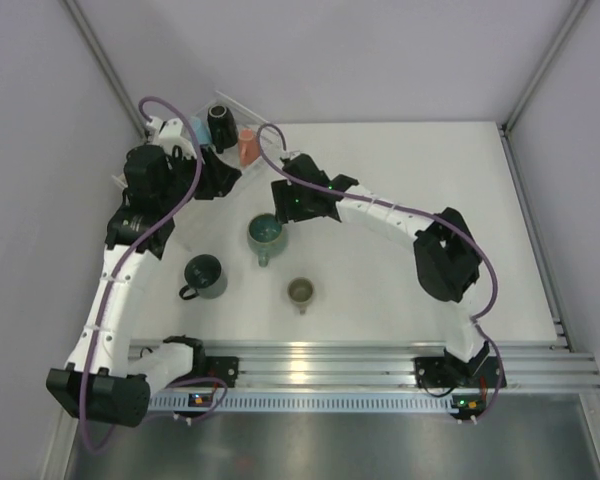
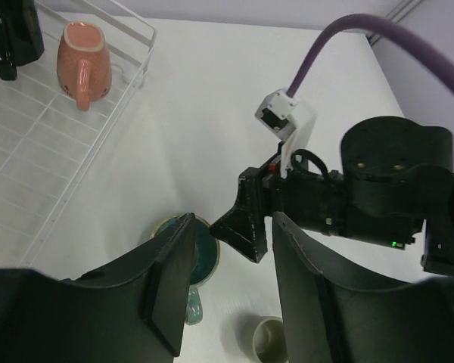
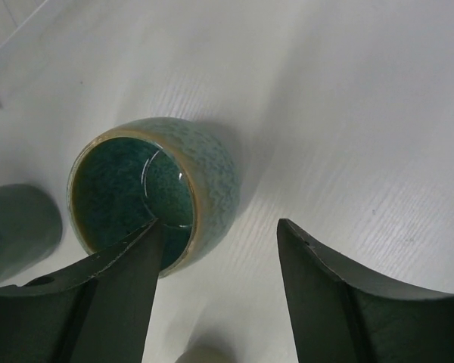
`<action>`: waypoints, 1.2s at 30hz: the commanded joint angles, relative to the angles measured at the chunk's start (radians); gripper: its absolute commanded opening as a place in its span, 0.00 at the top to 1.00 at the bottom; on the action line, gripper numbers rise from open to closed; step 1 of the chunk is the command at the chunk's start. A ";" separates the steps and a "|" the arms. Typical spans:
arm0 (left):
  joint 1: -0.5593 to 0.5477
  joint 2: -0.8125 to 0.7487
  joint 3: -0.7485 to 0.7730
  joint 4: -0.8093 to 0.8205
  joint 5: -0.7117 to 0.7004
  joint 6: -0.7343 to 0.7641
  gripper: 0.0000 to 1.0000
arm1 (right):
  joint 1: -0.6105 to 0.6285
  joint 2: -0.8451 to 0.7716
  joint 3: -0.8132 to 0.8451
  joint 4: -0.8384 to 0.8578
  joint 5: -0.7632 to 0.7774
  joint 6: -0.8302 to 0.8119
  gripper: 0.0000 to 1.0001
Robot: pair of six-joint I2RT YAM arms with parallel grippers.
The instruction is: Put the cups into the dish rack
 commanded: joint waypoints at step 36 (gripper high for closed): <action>0.000 -0.119 -0.080 0.078 0.153 -0.069 0.49 | -0.107 -0.147 -0.198 0.355 -0.285 0.198 1.00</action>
